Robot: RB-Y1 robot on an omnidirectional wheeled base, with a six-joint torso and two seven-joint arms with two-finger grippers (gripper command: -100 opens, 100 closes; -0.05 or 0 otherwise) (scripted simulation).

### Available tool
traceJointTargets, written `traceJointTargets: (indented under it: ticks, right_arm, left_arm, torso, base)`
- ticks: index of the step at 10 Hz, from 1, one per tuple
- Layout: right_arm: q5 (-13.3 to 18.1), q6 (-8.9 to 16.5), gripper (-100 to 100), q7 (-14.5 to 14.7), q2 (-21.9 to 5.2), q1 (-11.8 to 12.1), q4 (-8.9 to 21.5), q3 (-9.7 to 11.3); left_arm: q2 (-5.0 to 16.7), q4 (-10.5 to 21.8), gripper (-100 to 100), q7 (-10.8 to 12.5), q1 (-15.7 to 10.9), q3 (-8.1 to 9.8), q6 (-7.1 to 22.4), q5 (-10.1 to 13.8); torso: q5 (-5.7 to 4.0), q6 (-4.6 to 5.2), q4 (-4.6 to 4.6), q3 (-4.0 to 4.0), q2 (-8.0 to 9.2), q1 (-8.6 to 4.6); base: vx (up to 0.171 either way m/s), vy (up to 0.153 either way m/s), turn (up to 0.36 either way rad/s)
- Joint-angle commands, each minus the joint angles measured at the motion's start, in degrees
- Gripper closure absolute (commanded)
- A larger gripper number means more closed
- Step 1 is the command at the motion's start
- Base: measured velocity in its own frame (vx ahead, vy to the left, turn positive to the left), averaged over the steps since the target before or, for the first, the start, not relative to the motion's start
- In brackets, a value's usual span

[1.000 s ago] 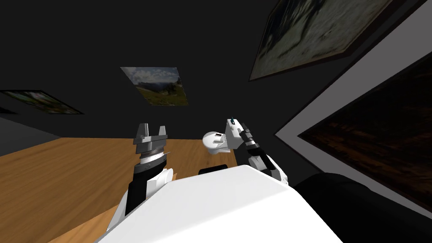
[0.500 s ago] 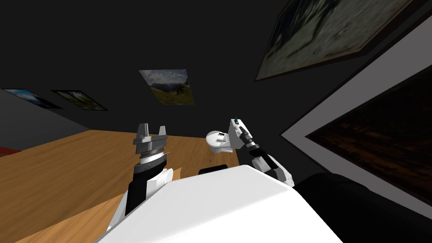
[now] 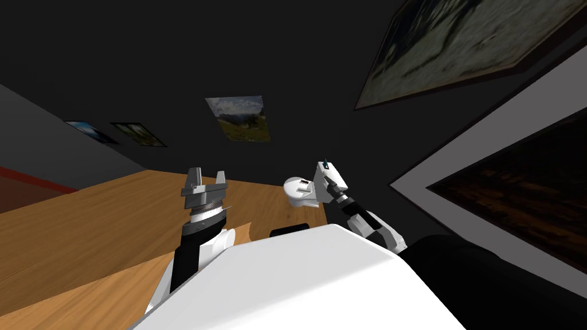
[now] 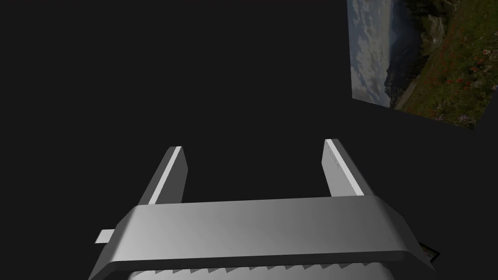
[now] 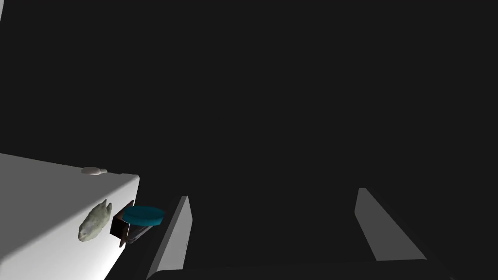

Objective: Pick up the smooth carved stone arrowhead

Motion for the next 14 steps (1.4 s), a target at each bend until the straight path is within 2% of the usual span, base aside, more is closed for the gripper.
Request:
traceJointTargets:
  ticks: [1, 2, 5, 6, 9, 10, 11, 12, 13, 14]
  right_arm:
    - [-1.9, 1.3, -100, 0.5, -2.9, 0.9, 1.0, 0.5]
    - [-1.9, 1.3, -100, 0.5, -4.3, 0.9, 1.0, 0.5]
    - [-5.2, 3.1, -100, 1.4, -9.7, 2.4, 3.2, 1.9]
    - [-5.2, 3.1, -100, 1.4, -11.1, 2.4, 3.2, 1.9]
    - [-8.4, 4.9, -100, 2.3, -16.3, 4.1, 5.5, 3.8]
    - [-8.4, 4.9, -100, 2.3, -18.0, 4.1, 5.5, 3.8]
    - [-10.0, 5.7, -100, 2.8, -20.2, 4.9, 6.7, 4.9]
    - [-10.0, 5.7, -100, 2.8, -21.4, 4.9, 6.7, 4.9]
    - [-11.6, 6.5, -100, 3.2, -23.1, 5.7, 8.0, 6.1]
    - [-11.6, 6.5, -100, 3.2, -24.9, 5.7, 8.0, 6.1]
  left_arm:
    - [0.0, 0.0, 0, 0.0, 0.0, 0.0, 0.0, 0.0]
    - [0.0, 0.0, 0, 0.0, 0.0, 0.0, 0.0, 0.0]
    - [0.0, 0.0, 0, 0.0, 0.0, 0.0, 0.0, 0.0]
    - [0.0, 0.0, 0, 0.0, 0.0, 0.0, 0.0, 0.0]
    - [0.0, 0.0, 0, 0.0, 0.0, 0.0, 0.0, 0.0]
    - [0.0, 0.0, 0, 0.0, 0.0, 0.0, 0.0, 0.0]
    - [0.0, 0.0, 0, 0.0, 0.0, 0.0, 0.0, 0.0]
    - [0.0, 0.0, 0, 0.0, 0.0, 0.0, 0.0, 0.0]
    - [0.0, 0.0, 0, 0.0, 0.0, 0.01, 0.0, 0.0]
    - [0.0, 0.0, 0, 0.0, 0.0, 0.0, 0.0, 0.0]
  torso:
    - [0.0, 0.0, 0.0, 0.0, 0.0, 0.0]
    - [0.01, -0.03, 0.0, 0.01, 0.03, 0.03]
    - [0.0, 0.01, -0.01, -0.02, -0.03, -0.03]
    - [-0.01, -0.01, -0.01, -0.01, -0.02, -0.01]
    - [-0.01, 0.02, -0.01, -0.04, -0.08, -0.06]
    - [-0.01, -0.01, -0.02, -0.05, -0.08, -0.04]
    - [-0.01, 0.02, -0.02, -0.04, -0.07, -0.06]
    - [-0.02, -0.01, -0.02, -0.05, -0.09, -0.06]
    - [-0.01, 0.03, -0.02, -0.06, -0.1, -0.08]
    - [-0.02, 0.0, -0.03, -0.07, -0.12, -0.09]
  base:
    - [-0.044, 0.053, 0.171]
    - [-0.034, 0.037, 0.074]
    - [-0.025, 0.041, 0.12]
    - [-0.025, 0.036, 0.076]
    - [-0.012, 0.036, 0.116]
    - [-0.011, 0.03, 0.075]
    - [-0.008, 0.031, 0.166]
    - [-0.003, 0.023, 0.056]
    - [0.002, 0.026, 0.1]
    - [0.003, 0.019, 0.065]
